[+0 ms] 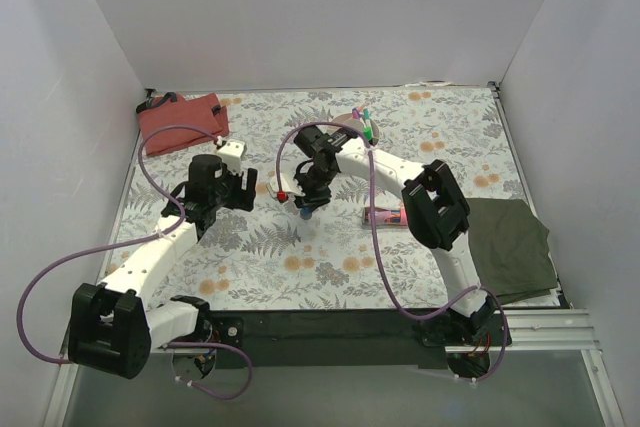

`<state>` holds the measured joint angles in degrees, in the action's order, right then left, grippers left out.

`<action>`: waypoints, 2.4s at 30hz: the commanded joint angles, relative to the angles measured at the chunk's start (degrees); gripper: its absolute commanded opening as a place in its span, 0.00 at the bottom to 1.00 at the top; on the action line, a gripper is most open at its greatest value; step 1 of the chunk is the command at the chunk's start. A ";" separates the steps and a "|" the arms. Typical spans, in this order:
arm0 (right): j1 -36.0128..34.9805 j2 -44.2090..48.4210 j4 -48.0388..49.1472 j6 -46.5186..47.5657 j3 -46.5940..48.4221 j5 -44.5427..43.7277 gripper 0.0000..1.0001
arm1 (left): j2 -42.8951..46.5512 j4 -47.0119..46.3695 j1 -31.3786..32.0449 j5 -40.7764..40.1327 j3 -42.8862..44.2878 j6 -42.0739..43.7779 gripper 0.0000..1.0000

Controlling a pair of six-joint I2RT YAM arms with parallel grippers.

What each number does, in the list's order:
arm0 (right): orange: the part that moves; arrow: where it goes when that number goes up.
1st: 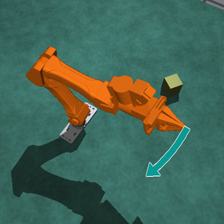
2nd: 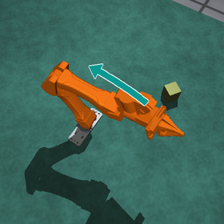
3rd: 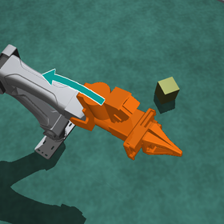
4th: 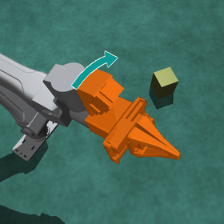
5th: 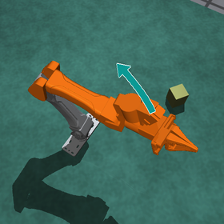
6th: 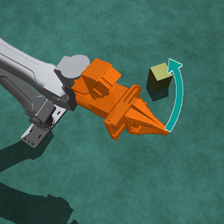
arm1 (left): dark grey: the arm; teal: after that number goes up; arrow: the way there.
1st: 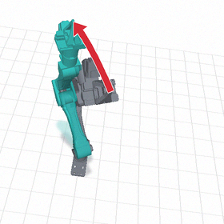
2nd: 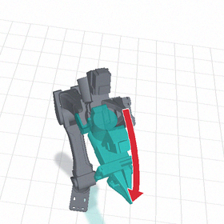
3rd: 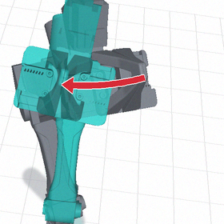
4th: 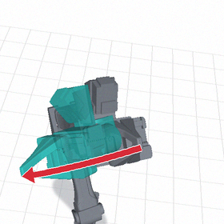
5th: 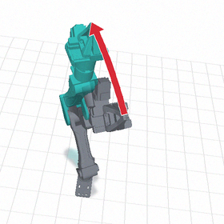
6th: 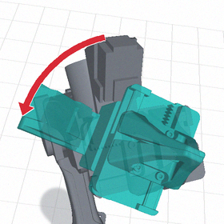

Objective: Sort the stationery into containers
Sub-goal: Close the stationery at the center of the board, then place the stationery in the storage box.

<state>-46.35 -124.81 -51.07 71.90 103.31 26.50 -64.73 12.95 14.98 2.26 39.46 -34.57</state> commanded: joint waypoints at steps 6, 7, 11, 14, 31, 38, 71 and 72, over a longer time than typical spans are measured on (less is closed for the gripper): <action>-0.67 -0.01 -6.85 -3.70 -6.72 -5.32 0.01 | 2.33 -1.79 -4.00 1.52 0.17 0.20 0.72; -0.67 0.71 -7.11 -3.61 -6.63 -5.41 0.01 | 2.33 -1.79 -4.00 1.69 0.96 0.81 0.72; -0.32 3.61 -8.87 -3.43 -4.62 -6.28 0.01 | 1.45 -2.31 -4.00 2.74 2.46 2.57 0.72; 0.47 5.02 -11.07 -3.52 -2.24 -6.55 0.01 | 0.31 -2.84 -4.00 3.80 3.69 4.23 0.72; 12.15 8.18 -14.24 -8.52 18.76 -4.35 0.01 | -6.72 -7.76 -4.00 7.05 8.61 6.18 0.71; 14.35 9.59 -8.61 -8.97 24.31 -6.29 0.01 | -11.29 -10.49 -4.00 8.02 10.72 5.04 0.71; 15.67 -0.34 -2.80 -17.23 26.77 -11.21 0.01 | -23.16 -9.43 -4.00 8.55 17.31 1.78 0.71; 15.76 -0.43 -2.98 -17.23 26.51 -11.30 0.01 | -23.25 -9.52 -4.08 8.46 17.31 1.87 0.71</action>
<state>-30.33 -125.91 -53.47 54.24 130.45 15.31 -87.83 4.58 11.29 11.38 56.51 -32.77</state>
